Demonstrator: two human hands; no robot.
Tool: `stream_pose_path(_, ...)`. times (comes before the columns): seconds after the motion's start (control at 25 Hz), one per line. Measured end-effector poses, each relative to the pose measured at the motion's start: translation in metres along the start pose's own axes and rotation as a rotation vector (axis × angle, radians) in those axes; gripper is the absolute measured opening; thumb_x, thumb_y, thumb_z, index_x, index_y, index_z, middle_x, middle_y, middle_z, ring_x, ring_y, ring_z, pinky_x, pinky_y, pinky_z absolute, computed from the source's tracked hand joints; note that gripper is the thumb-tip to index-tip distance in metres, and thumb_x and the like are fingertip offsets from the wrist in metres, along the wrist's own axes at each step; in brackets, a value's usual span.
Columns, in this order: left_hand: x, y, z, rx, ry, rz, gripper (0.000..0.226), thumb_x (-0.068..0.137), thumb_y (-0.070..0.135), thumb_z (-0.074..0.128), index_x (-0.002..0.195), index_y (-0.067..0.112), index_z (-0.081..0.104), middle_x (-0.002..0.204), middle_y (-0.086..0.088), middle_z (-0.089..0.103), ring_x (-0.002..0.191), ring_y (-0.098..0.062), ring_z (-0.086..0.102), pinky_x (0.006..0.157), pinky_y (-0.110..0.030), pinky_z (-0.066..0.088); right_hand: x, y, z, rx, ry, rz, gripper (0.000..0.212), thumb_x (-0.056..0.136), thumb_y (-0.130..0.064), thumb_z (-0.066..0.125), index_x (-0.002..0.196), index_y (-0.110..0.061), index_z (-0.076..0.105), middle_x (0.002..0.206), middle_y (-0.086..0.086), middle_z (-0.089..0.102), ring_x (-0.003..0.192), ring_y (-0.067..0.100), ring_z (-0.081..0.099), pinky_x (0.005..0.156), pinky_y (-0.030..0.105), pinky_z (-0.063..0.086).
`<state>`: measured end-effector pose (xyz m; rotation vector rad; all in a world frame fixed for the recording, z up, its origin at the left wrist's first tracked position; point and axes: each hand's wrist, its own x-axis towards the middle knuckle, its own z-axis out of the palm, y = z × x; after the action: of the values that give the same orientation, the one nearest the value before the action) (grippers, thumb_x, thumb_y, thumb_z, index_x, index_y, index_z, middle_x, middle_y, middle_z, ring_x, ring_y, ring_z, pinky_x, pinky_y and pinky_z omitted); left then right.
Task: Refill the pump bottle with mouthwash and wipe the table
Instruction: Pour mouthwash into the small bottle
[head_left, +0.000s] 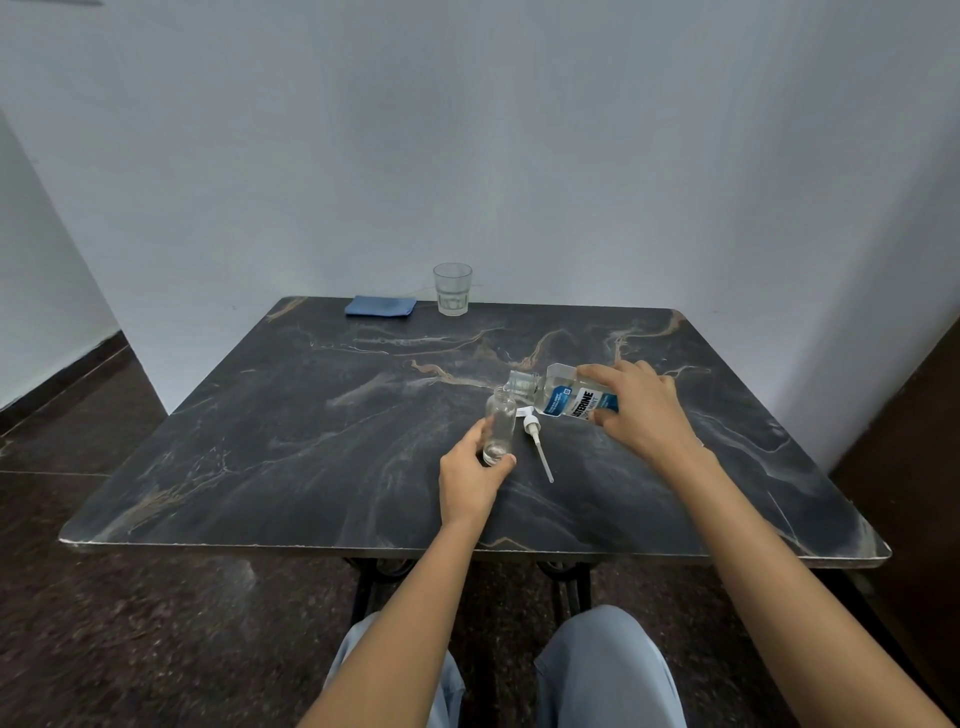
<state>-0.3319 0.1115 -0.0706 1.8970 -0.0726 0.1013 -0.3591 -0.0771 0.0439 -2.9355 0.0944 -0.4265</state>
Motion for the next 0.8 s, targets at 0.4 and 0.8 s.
stream_pose_path(0.4,0.0006,-0.0008,0.0006,0.001,0.006,0.013,0.057,0.077,0.014,0.076,0.129,0.030,0.059,0.087,0.036,0.055,0.079,0.026,0.049,0.072,0.003,0.033,-0.0004,-0.0012,-0.0036,-0.009,-0.003,-0.006,0.056,0.086,-0.021,0.065,0.137,-0.034,0.045,0.117,0.003,0.057,0.118,0.023,0.043,0.100,0.046,0.031)
stream_pose_path(0.8,0.0016,-0.0016,0.0013,-0.002,0.006,0.022,0.058,0.078,0.014,0.076,0.130,0.031,0.058,0.092,0.029,0.058,0.080,0.023,0.049,0.072,0.003,0.033,-0.0006,-0.0019,-0.0054,-0.017,-0.010,-0.006,0.056,0.086,-0.021,0.065,0.137,-0.034,0.045,0.117,0.002,0.057,0.119,0.023,0.043,0.101,0.046,0.031)
